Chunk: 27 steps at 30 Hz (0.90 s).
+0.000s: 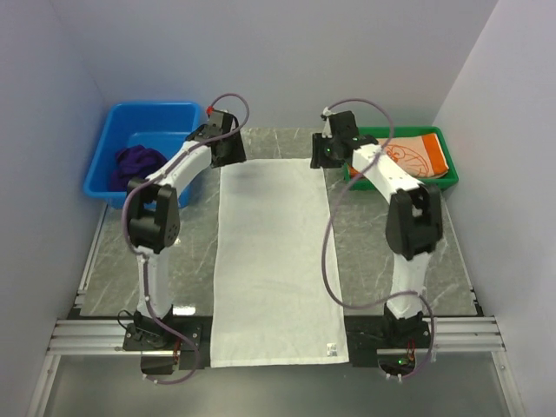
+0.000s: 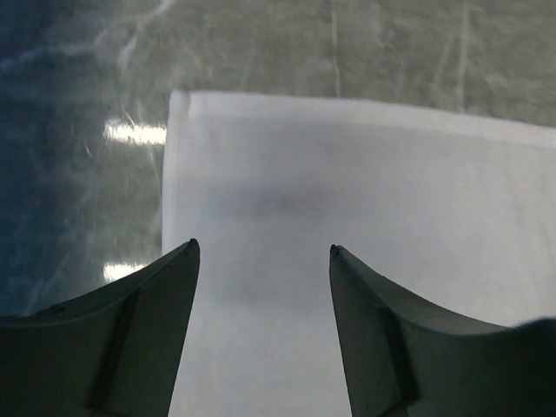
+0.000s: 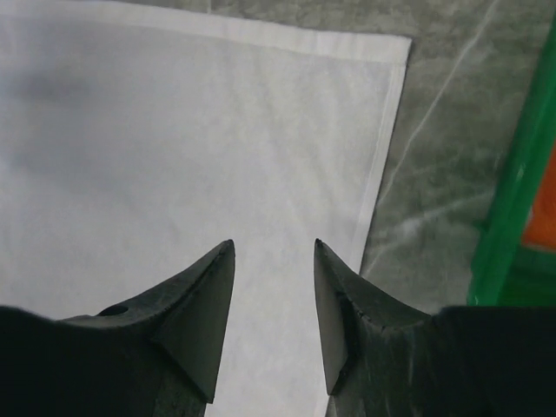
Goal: Fold and stack the towels
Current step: Fold the towel
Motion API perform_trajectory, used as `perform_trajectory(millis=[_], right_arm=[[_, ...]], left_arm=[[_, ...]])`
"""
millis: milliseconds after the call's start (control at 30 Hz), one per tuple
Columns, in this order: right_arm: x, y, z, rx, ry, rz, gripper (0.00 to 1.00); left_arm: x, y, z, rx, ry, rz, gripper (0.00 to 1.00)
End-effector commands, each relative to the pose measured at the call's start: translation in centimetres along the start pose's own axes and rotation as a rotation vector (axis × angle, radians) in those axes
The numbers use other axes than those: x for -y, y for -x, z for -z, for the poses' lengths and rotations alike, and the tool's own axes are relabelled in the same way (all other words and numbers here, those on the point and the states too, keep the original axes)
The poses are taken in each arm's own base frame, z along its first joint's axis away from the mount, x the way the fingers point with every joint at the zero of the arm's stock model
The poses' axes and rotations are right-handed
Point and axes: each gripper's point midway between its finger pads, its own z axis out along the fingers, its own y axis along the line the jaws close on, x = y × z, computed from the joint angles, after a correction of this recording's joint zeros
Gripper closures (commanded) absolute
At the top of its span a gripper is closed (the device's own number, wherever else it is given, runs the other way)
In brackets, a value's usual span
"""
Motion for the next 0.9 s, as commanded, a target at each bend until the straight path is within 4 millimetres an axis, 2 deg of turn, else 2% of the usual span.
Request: perform_trajectory(millis=[0,33,67,100,133,167,233,267,300,367,433,633,767,833,867], right_arm=[[0.6,2.0,-2.9,0.009,0.003,0.047,0.52],[0.5,3.5,-3.2,0.033,0.003,0.051,0.55],[0.9,2.5,-5.0,-0.004,-0.002,0.048,0.56],[0.7,2.1,-5.5,-0.029,0.009,0.043,0.58],[0.4,2.6,-5.9,-0.024,0.019,0.041,0.59],[0.6,1.6,-6.9,-0.053,0.019,0.035,0.59],[0.8,0.3,-7.5,-0.088,0.015,0.018,0.59],[0.9,-0.3,-7.8,-0.103,0.011,0.009,0.59],[1.1,-0.8,-8.0,-0.112,0.005,-0.002,0.59],[1.4,-2.6,-8.4,-0.152,-0.002,-0.022,0.59],[1.5,-4.6,-8.6,-0.201,-0.001,-0.031,0.59],[1.7,-9.2,-7.8,-0.297,-0.016,-0.014,0.58],[2.0,-12.2,-6.5,-0.355,-0.046,-0.008,0.58],[2.2,-13.9,-5.4,-0.388,-0.056,-0.008,0.58],[2.3,-14.6,-5.0,-0.402,-0.058,-0.01,0.58]], left_arm=[[0.2,3.9,-2.4,0.093,0.02,-0.097,0.35],[0.0,4.2,-3.0,0.096,0.032,-0.101,0.4],[-0.5,3.4,-4.5,0.072,0.046,-0.107,0.48],[-0.5,3.6,-4.8,0.072,0.044,-0.101,0.51],[-0.6,3.2,-5.2,0.058,0.045,-0.1,0.52],[-0.6,2.5,-5.6,0.039,0.038,-0.098,0.52],[-1.2,0.1,-6.6,-0.017,0.043,-0.077,0.51],[-1.2,-0.6,-6.8,-0.033,0.033,-0.067,0.51],[-1.6,-2.3,-7.2,-0.073,0.038,-0.049,0.51],[-1.8,-3.4,-7.4,-0.091,0.032,-0.026,0.5],[-2.1,-5.4,-7.6,-0.139,0.032,-0.006,0.5],[-3.4,-9.1,-7.4,-0.221,0.073,-0.004,0.48],[-3.4,-10.8,-5.5,-0.255,0.091,0.003,0.47],[-4.2,-12.5,-4.5,-0.285,0.121,0.013,0.46],[-4.1,-12.4,-3.6,-0.274,0.123,0.015,0.46]])
